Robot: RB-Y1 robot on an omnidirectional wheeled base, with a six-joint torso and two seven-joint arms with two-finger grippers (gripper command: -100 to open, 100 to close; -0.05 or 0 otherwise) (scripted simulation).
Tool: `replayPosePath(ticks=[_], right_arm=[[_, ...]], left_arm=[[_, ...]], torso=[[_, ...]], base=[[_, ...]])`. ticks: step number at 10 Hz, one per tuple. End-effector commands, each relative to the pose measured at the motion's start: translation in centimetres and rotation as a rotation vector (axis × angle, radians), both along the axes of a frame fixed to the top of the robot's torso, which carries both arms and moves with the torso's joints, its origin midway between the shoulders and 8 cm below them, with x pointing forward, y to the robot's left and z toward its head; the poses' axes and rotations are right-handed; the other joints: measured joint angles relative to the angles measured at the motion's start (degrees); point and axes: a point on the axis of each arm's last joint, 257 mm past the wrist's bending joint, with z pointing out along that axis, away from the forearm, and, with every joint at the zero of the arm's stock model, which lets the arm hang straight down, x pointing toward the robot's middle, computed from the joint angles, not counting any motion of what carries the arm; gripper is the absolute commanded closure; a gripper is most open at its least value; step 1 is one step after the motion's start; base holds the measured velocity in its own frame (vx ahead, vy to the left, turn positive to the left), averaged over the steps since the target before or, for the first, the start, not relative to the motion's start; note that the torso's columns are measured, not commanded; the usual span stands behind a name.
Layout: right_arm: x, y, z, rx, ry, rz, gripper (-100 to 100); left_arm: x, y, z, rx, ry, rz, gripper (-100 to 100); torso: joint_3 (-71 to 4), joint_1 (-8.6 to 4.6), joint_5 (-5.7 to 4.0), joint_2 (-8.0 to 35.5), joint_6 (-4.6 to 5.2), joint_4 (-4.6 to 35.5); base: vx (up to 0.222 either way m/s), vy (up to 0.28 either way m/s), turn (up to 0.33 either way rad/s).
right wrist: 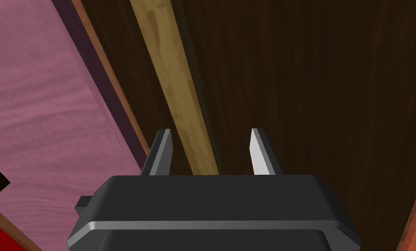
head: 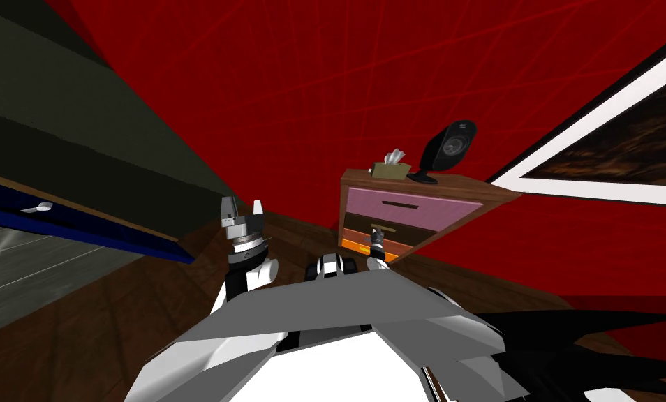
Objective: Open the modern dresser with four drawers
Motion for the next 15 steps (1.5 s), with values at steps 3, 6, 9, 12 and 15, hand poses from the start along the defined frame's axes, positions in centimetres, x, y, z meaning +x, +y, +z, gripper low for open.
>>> replayPosePath(ticks=[3, 6, 9, 12, 15], right_arm=[[-3.9, -1.9, -0.5, -0.006, -0.007, 0.032, 100], [-6.8, -2.8, -0.7, -0.006, -0.007, 0.064, 100], [-9.7, -3.4, -0.7, -0.001, -0.004, 0.100, 100], [-12.6, -3.9, -0.7, 0.010, 0.004, 0.140, 100], [-12.2, -4.9, -0.2, 0.005, 0.001, 0.142, -100]], left_arm=[[0.0, 0.0, 0.0, 0.000, 0.000, 0.000, 0], [0.0, 0.0, 0.0, 0.000, 0.000, 0.000, 0], [0.0, 0.0, 0.0, 0.000, 0.000, 0.000, 0], [0.0, 0.0, 0.0, 0.000, 0.000, 0.000, 0], [0.0, 0.0, 0.0, 0.000, 0.000, 0.000, 0]], torso=[[0.1, -0.55, -0.27, 0.1, -0.34, 0.0], [0.3, -0.51, -0.22, 0.3, -0.29, 0.1], [0.3, -0.29, -0.08, 0.6, -0.09, 0.2], [0.4, -0.28, -0.07, 0.6, -0.09, 0.2], [0.5, -0.39, -0.11, 0.8, -0.07, 0.2]], base=[[0.097, 0.068, -0.077], [0.144, 0.075, -0.110], [0.129, 0.082, -0.096], [0.117, 0.083, -0.100], [0.039, 0.038, -0.020]])
